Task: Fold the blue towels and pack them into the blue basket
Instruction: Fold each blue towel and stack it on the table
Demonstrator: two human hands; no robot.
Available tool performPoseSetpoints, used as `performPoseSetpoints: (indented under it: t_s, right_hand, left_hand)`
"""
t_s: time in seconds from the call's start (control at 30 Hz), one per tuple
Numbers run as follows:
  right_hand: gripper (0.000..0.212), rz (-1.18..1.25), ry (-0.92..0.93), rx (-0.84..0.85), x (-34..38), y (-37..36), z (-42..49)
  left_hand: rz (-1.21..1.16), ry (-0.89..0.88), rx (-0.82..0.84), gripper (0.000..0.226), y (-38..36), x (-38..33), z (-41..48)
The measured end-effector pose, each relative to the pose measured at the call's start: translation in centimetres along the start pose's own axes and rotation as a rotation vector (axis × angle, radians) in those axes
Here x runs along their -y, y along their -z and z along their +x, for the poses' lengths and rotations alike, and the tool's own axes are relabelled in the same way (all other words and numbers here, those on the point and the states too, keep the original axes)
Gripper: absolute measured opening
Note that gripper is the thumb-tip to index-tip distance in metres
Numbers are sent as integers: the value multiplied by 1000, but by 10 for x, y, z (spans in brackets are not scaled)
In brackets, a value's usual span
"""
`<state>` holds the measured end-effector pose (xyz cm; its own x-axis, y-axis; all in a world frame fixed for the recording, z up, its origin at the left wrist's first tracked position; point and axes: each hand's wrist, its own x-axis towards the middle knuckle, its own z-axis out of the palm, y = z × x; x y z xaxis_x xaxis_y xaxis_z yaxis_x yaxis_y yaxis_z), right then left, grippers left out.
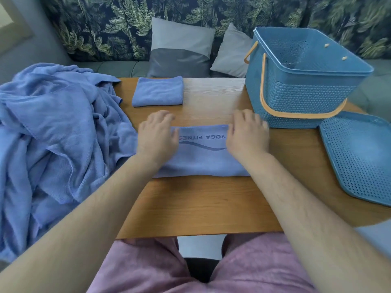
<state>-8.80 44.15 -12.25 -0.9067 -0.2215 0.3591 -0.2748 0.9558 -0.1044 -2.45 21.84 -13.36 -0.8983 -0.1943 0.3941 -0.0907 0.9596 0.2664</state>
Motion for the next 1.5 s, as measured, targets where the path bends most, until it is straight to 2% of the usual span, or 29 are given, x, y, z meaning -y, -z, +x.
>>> performPoseSetpoints:
  t_s: [0.07, 0.13, 0.17, 0.23, 0.43, 0.57, 0.67, 0.77, 0.8, 0.87, 1.0, 1.07, 1.13, 1.2, 1.27, 1.37, 1.43, 1.5]
  right_hand:
    - [38, 120, 114, 37, 32, -1, -14]
    - [47, 206, 136, 210, 54, -10, -26]
    - [51, 209, 107, 310, 56, -16, -31]
    - [60, 182, 31, 428, 47, -23, -42]
    - [68, 49, -57, 427, 8, -22, -51]
    - [68, 68, -114, 439, -10, -20, -51]
    - [68, 30, -122, 425, -8, -18, -50]
    - [54, -31, -26, 202, 16, -7, -61]
    - [46, -1, 16, 122, 30, -2, -70]
    - [29, 68, 51, 65, 60, 1, -89]
    - [35, 106, 22, 98, 70, -8, -97]
    - [36, 141, 50, 102, 48, -13, -85]
    - [32, 172, 60, 107, 27, -13, -73]
    - [34, 231, 96, 152, 20, -9, -70]
    - [38, 321, 154, 226, 22, -3, -79]
    - [51, 316, 224, 350, 18, -4, -101]
    - [58, 295, 234, 370, 9, -7, -104]
    - [56, 288, 221, 397, 2, -8, -99]
  left_hand:
    - [-83, -106, 192, 48, -10, -23, -7]
    - [-51, -127, 361, 67, -22, -36, -20]
    - [-24, -114, 388, 77, -26, -36, -26]
    - [-6, -71, 376, 81, -30, -28, -36]
    - [33, -24, 434, 67, -16, 5, -37]
    - [76, -23, 472, 71, -11, 19, -33]
    - [83, -172, 435, 79, -10, 18, -27]
    - [-32, -351, 505, 70, -10, 10, -22]
    - [-38, -361, 529, 69, -11, 7, -22]
    - [-15, -321, 527, 70, -16, 4, -21]
    - [18, -145, 485, 60, -20, -1, -29]
    - [38, -84, 382, 56, -15, -4, -40]
    - [126, -120, 233, 63, -5, -13, -53]
    - [201, -182, 173, 63, 3, -22, -64]
    - [163, -234, 125, 59, 7, -27, -73]
    - [27, -299, 234, 63, 2, -20, -82]
    - [-48, -255, 379, 73, -3, -15, -88]
    - [-81, -173, 422, 77, -6, -16, -93]
